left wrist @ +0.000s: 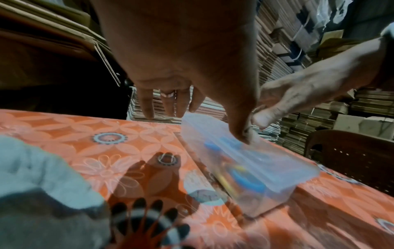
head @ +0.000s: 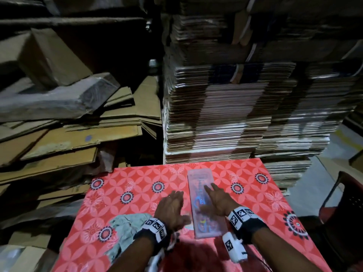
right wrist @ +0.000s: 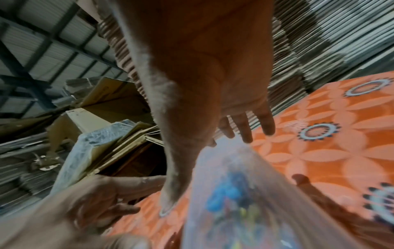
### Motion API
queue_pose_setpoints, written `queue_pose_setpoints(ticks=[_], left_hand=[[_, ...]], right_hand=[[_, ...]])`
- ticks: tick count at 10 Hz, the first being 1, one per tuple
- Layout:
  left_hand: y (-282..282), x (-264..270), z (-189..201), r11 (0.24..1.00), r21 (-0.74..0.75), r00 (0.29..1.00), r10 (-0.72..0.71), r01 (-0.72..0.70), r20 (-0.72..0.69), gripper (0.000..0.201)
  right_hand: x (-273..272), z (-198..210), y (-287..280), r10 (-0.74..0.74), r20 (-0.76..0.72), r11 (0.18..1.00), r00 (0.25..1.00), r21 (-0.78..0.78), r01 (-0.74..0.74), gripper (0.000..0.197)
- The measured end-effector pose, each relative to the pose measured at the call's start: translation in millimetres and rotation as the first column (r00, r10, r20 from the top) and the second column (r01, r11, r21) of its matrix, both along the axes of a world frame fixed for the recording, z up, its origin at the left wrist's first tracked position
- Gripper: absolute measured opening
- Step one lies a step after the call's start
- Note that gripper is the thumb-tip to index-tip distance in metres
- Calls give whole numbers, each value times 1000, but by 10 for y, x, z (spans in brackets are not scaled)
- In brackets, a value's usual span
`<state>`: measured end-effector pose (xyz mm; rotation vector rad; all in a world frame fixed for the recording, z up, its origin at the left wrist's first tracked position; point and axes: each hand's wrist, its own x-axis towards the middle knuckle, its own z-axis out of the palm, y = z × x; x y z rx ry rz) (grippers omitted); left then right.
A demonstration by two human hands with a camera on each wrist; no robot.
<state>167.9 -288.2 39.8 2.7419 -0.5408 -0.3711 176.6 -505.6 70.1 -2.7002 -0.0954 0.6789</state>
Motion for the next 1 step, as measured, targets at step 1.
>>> queue_pose_setpoints(ticks=[1], left_hand=[[244, 110, 151, 995, -47, 980, 100, -94, 171, 74]], right_hand=[[109, 276, 277, 5, 166, 1000, 986, -3, -5, 81]])
